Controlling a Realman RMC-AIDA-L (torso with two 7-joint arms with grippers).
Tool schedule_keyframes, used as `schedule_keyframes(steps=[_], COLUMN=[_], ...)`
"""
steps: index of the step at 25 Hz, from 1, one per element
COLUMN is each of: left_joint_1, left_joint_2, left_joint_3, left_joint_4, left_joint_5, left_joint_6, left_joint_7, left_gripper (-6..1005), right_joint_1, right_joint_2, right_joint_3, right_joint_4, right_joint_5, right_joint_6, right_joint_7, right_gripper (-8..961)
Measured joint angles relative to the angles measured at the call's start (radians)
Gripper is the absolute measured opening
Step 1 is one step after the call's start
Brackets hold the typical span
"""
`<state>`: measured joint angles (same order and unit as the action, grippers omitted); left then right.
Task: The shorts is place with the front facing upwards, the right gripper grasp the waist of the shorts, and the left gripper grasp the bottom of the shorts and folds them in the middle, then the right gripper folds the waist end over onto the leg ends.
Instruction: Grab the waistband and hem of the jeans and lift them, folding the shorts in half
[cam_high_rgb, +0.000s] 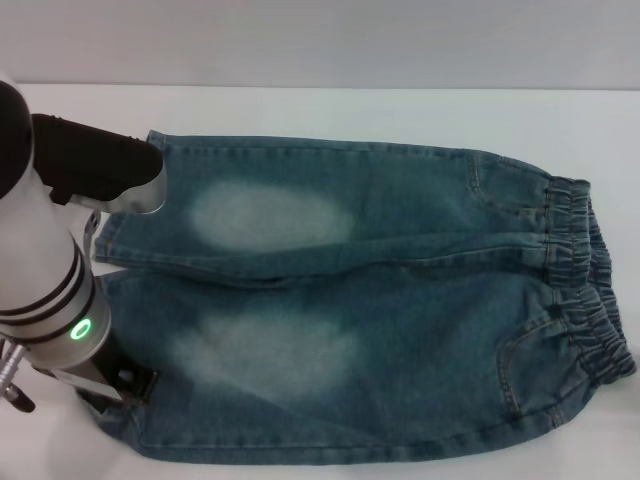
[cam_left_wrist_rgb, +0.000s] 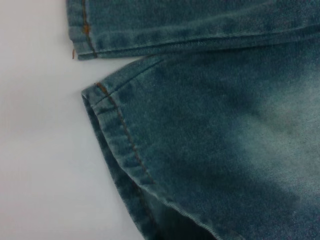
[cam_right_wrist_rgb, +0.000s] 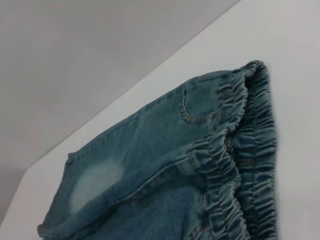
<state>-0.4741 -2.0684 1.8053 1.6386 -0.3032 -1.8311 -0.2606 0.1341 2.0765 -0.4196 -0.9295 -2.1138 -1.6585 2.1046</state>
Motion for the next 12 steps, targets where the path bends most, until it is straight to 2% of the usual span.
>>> schedule_keyframes(steps=[6, 12], left_joint_1=[-0.007, -0.009], left_joint_2=[0.0, 0.001], left_joint_3=[0.003, 0.005], left_joint_4=[-0.002, -0.002], left_joint_5=[-0.001, -0.001], left_joint_6=[-0.002, -0.001], left_joint_7=[-0.008, -0.011], left_gripper=[59, 62], right_joint_1=[-0.001, 0.001], right_joint_2=[-0.002, -0.007], right_joint_3=[0.002, 0.04], right_joint_4=[-0.001, 0.007], right_joint_5=[0.0, 0.045], right_joint_6=[0.005, -0.026], right_joint_7=[-0.002, -0.007], right_gripper=[557, 556])
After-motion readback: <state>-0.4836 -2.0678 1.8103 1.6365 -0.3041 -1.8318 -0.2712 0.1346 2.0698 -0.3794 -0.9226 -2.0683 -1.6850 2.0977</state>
